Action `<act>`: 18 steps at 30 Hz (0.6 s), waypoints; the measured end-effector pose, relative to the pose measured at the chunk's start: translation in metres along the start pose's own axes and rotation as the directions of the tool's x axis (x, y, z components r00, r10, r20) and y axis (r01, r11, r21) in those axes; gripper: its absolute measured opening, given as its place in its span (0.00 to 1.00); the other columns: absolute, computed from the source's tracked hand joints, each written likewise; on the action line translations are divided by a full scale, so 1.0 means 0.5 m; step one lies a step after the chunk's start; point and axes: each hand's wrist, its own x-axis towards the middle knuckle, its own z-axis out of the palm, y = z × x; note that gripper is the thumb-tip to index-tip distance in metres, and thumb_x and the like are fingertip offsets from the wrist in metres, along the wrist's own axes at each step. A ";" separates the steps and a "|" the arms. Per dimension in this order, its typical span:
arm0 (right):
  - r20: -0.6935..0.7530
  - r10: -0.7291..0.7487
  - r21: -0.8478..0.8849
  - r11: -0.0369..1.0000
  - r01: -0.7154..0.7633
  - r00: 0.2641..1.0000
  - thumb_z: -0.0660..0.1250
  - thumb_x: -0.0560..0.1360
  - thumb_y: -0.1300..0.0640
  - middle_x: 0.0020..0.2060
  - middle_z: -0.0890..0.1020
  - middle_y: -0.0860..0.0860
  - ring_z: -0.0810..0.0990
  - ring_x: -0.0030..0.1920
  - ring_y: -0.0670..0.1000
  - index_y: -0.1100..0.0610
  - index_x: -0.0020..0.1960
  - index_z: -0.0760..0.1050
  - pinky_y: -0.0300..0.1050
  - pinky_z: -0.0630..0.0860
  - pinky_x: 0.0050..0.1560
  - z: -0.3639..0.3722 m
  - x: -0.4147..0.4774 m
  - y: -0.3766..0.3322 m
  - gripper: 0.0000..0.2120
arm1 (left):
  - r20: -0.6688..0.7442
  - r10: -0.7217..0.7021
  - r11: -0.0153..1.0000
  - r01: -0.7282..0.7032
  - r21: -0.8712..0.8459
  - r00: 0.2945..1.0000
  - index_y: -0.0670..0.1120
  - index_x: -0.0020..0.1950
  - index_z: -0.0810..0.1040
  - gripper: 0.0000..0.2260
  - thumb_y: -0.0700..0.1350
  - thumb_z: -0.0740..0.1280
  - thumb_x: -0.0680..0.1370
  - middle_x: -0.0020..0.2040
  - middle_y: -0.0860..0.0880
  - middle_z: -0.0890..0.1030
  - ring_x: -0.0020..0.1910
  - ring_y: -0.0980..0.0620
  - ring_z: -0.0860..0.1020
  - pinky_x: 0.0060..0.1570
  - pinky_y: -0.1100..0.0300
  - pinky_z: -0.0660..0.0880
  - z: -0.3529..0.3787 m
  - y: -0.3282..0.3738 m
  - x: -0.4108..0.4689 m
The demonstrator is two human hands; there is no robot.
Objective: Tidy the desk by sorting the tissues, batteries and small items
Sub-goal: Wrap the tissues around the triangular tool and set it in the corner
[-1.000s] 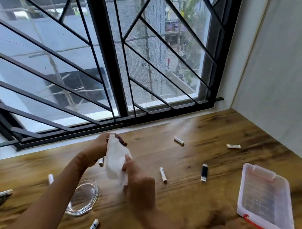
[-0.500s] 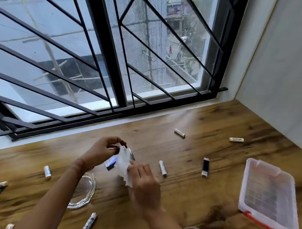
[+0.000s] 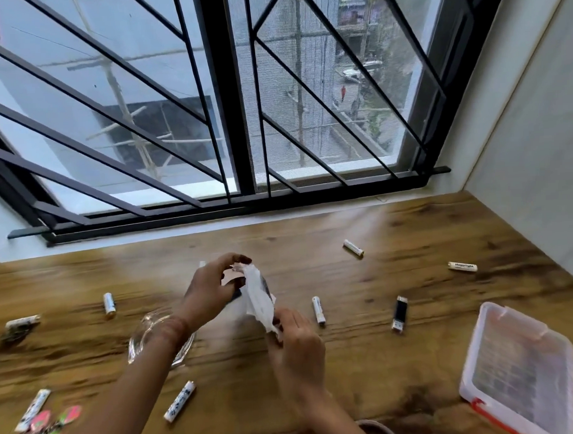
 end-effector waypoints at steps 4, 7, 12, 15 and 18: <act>-0.032 0.071 0.019 0.997 -0.070 0.997 0.69 0.67 0.45 0.41 0.77 0.46 0.78 0.39 0.47 0.50 0.49 0.70 0.38 0.76 0.30 0.000 -0.006 -0.001 0.15 | -0.172 -0.104 0.990 0.085 -0.111 0.980 0.47 0.67 0.67 0.23 0.36 0.67 0.74 0.63 0.50 0.72 0.64 0.52 0.70 0.59 0.60 0.68 0.027 -0.008 -0.040; 0.023 0.120 0.028 0.992 -0.121 0.993 0.63 0.69 0.36 0.49 0.75 0.47 0.75 0.48 0.47 0.51 0.58 0.67 0.43 0.79 0.39 0.007 -0.011 0.000 0.24 | -0.208 -0.200 0.948 0.136 -0.288 0.957 0.46 0.71 0.61 0.26 0.35 0.64 0.76 0.63 0.54 0.68 0.61 0.56 0.69 0.63 0.58 0.68 0.055 -0.001 -0.084; 0.167 0.181 0.081 0.977 -0.196 0.969 0.62 0.73 0.39 0.56 0.78 0.49 0.77 0.55 0.49 0.55 0.68 0.66 0.42 0.75 0.53 0.014 -0.015 0.005 0.30 | -0.090 -0.310 0.875 0.246 -0.417 0.947 0.48 0.69 0.66 0.22 0.33 0.60 0.77 0.63 0.51 0.74 0.63 0.53 0.73 0.65 0.55 0.69 0.105 -0.012 -0.126; 0.231 0.201 0.081 0.971 -0.225 0.952 0.64 0.75 0.46 0.50 0.82 0.52 0.80 0.48 0.50 0.54 0.67 0.68 0.43 0.76 0.47 0.012 -0.010 0.002 0.23 | 0.021 -0.333 0.844 0.308 -0.439 0.943 0.45 0.65 0.71 0.20 0.29 0.57 0.76 0.58 0.48 0.79 0.57 0.53 0.76 0.50 0.72 0.73 0.120 0.000 -0.136; 0.257 0.223 0.080 0.965 -0.250 0.940 0.66 0.75 0.52 0.48 0.83 0.54 0.81 0.47 0.53 0.56 0.64 0.70 0.47 0.78 0.46 0.010 -0.002 0.003 0.20 | 0.067 -0.318 0.843 0.314 -0.437 0.946 0.42 0.63 0.73 0.22 0.26 0.56 0.74 0.54 0.48 0.79 0.57 0.51 0.76 0.42 0.76 0.73 0.133 0.017 -0.142</act>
